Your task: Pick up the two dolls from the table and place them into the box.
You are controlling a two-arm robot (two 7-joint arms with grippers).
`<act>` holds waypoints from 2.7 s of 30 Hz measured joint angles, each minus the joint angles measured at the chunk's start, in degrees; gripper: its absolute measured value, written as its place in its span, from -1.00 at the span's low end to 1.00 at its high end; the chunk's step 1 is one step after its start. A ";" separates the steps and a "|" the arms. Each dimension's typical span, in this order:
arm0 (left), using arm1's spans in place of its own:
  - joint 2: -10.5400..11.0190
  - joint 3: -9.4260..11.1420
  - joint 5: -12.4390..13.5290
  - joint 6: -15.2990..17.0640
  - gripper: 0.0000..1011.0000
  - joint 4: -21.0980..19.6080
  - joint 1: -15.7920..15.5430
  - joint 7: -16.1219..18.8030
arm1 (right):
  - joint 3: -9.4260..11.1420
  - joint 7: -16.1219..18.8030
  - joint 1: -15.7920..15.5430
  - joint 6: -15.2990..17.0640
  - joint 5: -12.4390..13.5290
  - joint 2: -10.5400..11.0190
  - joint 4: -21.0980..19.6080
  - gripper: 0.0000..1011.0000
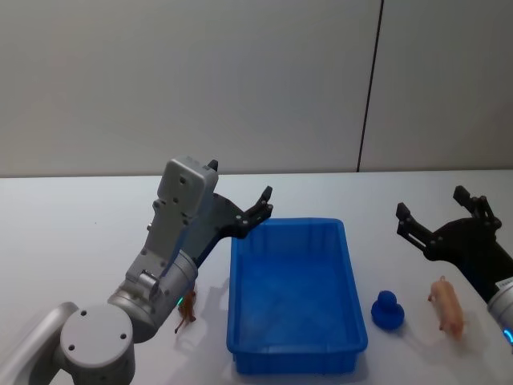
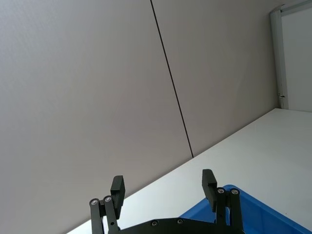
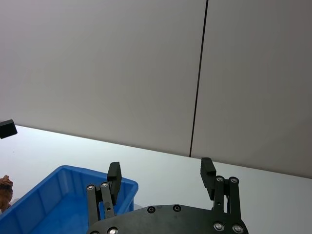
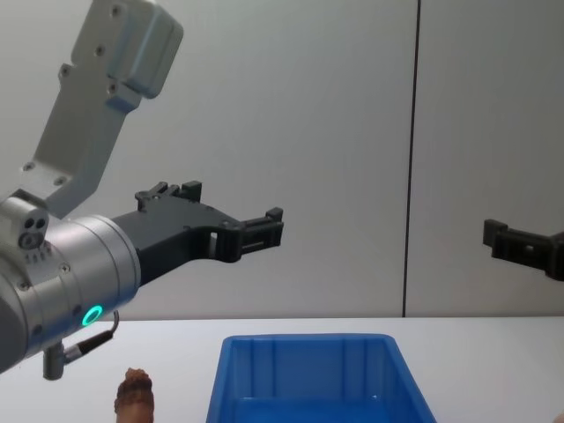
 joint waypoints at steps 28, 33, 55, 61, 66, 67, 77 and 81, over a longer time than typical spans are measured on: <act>0.00 0.00 0.00 0.00 0.98 0.00 0.00 0.00 | 0.46 0.56 -0.10 0.38 0.11 0.60 0.32 0.98; 0.00 0.00 0.00 0.00 0.98 0.00 0.00 0.00 | 1.07 1.42 -0.54 1.27 0.37 1.63 0.80 0.98; 0.00 0.00 0.00 0.00 0.98 0.00 0.00 0.00 | 3.39 5.79 -4.75 7.06 0.68 6.85 3.23 0.98; 0.00 0.00 0.00 0.00 0.98 0.00 0.00 0.00 | 3.56 6.72 -5.42 8.67 0.89 7.44 4.28 0.98; 0.00 0.00 0.00 0.00 0.98 0.00 0.00 0.00 | 3.58 7.33 -5.60 9.63 0.94 7.54 5.26 0.98; 0.00 0.00 0.00 0.00 0.98 0.00 0.00 0.00 | 3.57 7.45 -5.60 9.80 0.95 7.54 5.43 0.98; 0.00 0.00 0.00 0.00 0.98 0.00 0.00 0.00 | 2.90 8.65 -4.71 11.44 0.31 6.74 8.42 0.98; 0.00 0.00 0.00 0.00 0.98 0.00 0.00 0.00 | 2.67 9.03 -3.86 12.11 -0.11 6.27 9.47 0.98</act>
